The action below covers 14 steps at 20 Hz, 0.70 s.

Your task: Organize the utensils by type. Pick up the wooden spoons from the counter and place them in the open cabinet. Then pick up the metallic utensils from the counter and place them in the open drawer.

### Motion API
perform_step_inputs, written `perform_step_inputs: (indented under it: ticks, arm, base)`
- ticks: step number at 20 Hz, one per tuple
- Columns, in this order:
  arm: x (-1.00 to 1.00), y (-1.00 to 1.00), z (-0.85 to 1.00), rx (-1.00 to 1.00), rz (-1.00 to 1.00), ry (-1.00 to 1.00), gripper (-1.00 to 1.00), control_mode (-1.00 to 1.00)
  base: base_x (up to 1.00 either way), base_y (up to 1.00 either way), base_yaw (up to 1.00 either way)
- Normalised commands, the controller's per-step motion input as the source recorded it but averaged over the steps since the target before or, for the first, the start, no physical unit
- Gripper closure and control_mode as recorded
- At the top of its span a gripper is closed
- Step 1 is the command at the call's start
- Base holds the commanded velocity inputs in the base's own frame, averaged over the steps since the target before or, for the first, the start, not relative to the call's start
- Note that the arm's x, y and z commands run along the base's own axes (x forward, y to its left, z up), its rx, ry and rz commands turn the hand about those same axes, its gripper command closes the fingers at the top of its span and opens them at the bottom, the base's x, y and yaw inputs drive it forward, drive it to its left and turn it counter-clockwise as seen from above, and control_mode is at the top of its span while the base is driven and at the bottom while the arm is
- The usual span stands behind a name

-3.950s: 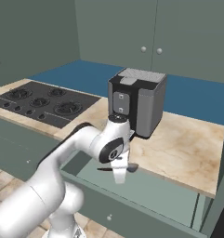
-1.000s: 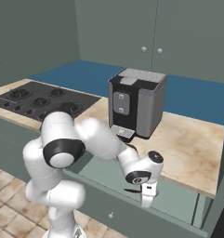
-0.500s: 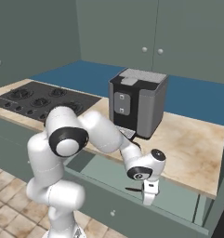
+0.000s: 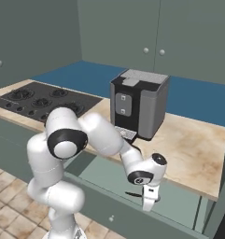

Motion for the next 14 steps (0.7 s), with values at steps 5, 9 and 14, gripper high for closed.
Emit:
perform_step_inputs:
  ticks: [5,9,14]
  arm:
    - [-0.99,0.04,-0.59,0.00,0.02,-0.03,1.00,-1.00]
    - [-0.74,0.03,-0.43,0.00,0.03,-0.02,1.00,-1.00]
    - [-0.02,0.00,0.50,0.00,0.09,-0.10,1.00,-1.00]
  base:
    - [0.00,0.00,0.00]
    - [0.00,0.00,0.00]
    - [0.00,0.00,0.00]
